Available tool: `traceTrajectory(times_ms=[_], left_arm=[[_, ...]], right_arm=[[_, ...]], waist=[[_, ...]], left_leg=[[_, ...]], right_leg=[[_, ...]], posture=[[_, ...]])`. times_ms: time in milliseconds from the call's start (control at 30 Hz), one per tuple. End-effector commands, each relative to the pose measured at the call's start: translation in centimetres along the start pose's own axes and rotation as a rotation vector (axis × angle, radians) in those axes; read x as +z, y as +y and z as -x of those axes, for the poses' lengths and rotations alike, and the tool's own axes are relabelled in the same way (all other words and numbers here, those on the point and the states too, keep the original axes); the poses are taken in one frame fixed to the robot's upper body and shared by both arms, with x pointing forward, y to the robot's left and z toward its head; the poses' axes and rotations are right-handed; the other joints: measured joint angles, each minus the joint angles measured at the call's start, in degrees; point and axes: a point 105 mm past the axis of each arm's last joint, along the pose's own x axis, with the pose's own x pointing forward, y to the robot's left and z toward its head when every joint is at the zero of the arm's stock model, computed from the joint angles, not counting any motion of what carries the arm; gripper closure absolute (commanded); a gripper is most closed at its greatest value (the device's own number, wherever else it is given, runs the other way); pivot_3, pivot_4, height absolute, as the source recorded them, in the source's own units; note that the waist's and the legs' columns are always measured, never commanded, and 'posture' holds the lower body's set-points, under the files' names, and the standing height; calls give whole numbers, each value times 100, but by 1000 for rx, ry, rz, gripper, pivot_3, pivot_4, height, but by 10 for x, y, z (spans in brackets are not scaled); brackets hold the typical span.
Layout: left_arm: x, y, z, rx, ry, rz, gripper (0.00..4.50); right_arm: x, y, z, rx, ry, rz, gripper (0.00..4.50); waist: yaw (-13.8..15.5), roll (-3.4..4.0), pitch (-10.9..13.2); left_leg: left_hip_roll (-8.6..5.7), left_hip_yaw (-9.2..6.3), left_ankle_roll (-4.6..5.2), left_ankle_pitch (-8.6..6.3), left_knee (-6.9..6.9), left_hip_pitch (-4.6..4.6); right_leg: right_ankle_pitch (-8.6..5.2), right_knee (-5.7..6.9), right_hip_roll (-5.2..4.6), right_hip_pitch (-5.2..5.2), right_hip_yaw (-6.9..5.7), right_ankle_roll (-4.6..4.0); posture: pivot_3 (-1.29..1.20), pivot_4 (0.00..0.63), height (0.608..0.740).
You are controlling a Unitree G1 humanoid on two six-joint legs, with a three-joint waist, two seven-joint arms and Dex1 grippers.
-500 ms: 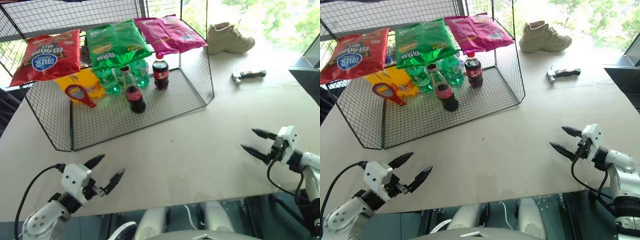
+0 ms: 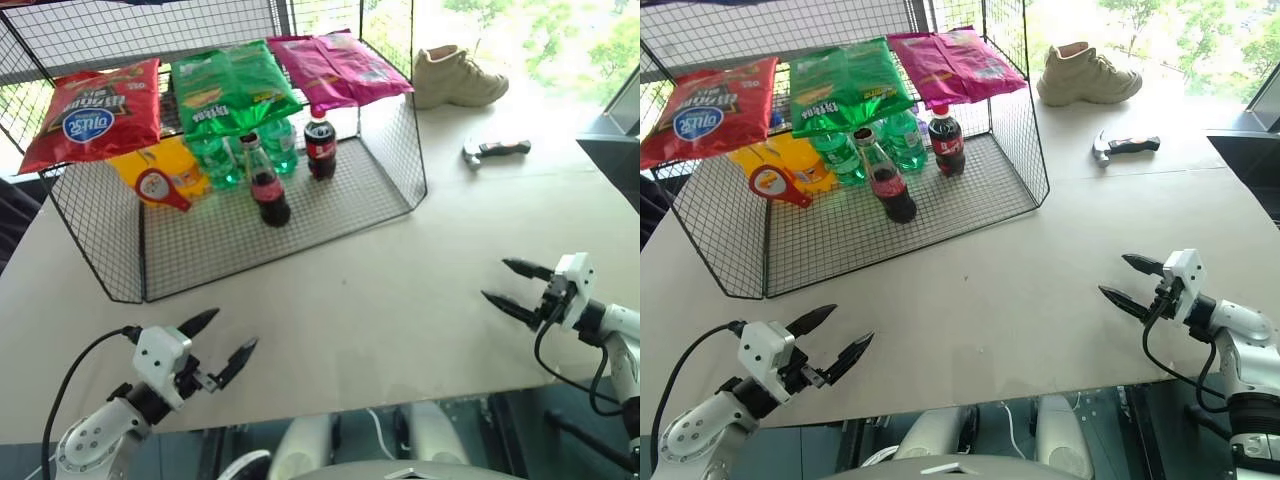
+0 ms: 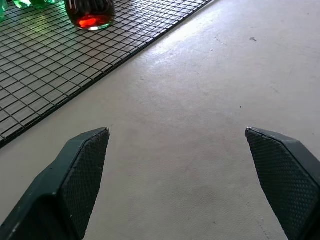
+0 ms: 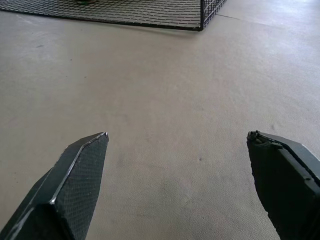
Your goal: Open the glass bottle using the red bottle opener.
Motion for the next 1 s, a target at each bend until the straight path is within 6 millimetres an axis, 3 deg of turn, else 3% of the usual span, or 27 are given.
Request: traceTrajectory(times_ms=[33, 200, 433, 633, 833, 1000], left_arm=[[6, -1, -1, -7, -25, -20, 0], [9, -1, -5, -8, -46, -14, 0], [15, 4, -14, 31, -100, 2, 0], [37, 35, -25, 208, -212, -24, 0], [61, 81, -30, 503, -310, -66, 0], [72, 106, -28, 677, -369, -31, 0]], right_arm=[[12, -1, 5, -7, -28, 46, 47], [14, 6, 4, -2, -42, 47, 47], [25, 32, -15, 51, -103, 43, 47], [48, 64, -40, 131, -183, 59, 47], [91, 99, -68, 233, -314, 97, 47], [118, 111, -82, 234, -381, 119, 47]], waist=[[2, 0, 0], [7, 0, 0], [4, 0, 0], [31, -2, -2], [52, -6, -4], [78, -15, -8]], left_leg=[[0, 0, 0, 0, 0, 0], [0, 2, 0, 0, 2, 1], [0, 5, 0, 0, 4, 6], [0, 3, -1, 1, 12, 7], [-3, 3, -3, 1, 15, 11], [-12, -2, -4, 2, 15, 8]], right_leg=[[0, 0, 0, 0, 0, 0], [2, 3, 0, 0, 1, 4], [7, 12, 1, 0, 5, 12], [8, 21, 2, 0, 3, 14], [9, 29, 22, -1, 5, 15], [9, 28, 19, -2, 3, 15]], posture=[[0, 150, 740], [0, 150, 740], [0, 150, 740], [0, 150, 740], [0, 150, 740], [0, 150, 740]])
